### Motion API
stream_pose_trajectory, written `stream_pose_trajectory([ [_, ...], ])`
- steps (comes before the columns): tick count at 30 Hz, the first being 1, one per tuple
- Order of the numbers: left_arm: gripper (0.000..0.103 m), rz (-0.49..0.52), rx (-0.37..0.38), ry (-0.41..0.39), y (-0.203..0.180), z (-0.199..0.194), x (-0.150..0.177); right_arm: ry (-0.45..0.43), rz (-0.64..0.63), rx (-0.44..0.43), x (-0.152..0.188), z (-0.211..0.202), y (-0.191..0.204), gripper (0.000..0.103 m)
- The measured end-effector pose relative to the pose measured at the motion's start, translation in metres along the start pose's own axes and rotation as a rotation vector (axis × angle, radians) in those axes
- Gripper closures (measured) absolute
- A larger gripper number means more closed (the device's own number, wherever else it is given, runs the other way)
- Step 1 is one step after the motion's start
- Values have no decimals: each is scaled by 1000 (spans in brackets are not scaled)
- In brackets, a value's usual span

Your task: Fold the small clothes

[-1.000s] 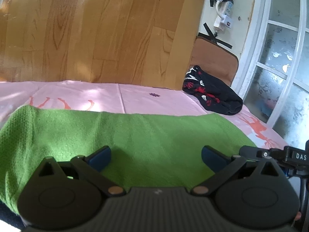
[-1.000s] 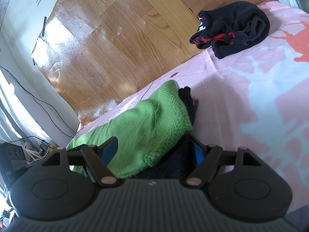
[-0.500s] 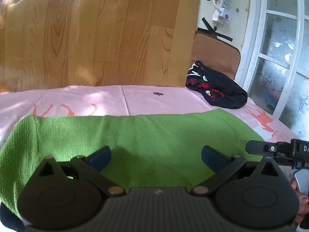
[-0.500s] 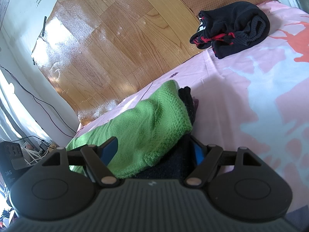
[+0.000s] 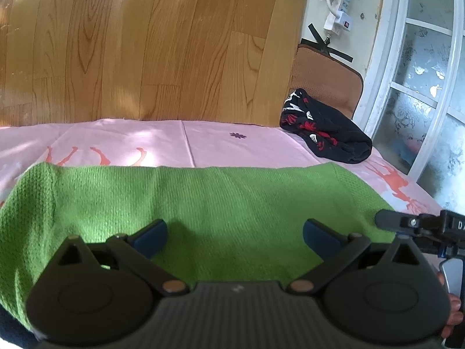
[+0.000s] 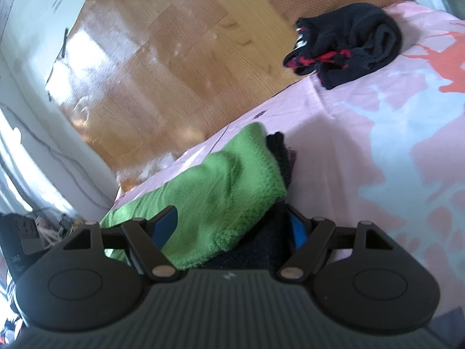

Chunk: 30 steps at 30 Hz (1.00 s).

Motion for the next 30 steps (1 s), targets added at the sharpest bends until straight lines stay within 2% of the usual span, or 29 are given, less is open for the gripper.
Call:
stream_pose_trajectory([
  [4, 0, 7, 6, 0, -2, 0, 1, -28, 49, 26, -1, -5, -6, 32],
  [9, 0, 11, 18, 2, -3, -1, 3, 0, 39, 31, -2, -1, -4, 39],
  [22, 0, -15, 62, -5, -3, -4, 3, 0, 40, 25, -2, -2, -8, 39],
  [30, 0, -2, 46, 0, -5, -2, 4, -2, 39, 25, -2, -2, -8, 38],
])
Point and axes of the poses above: each gripper's, at about its wrist camera, not at the fingertips, and z roughly the way its jaws point, y to its left, x to its underside, the point moved 2 cm from there along z, roughly the way its jaws point, and after that the axes turned 7 degrees about -z, right-handed, at the moved point
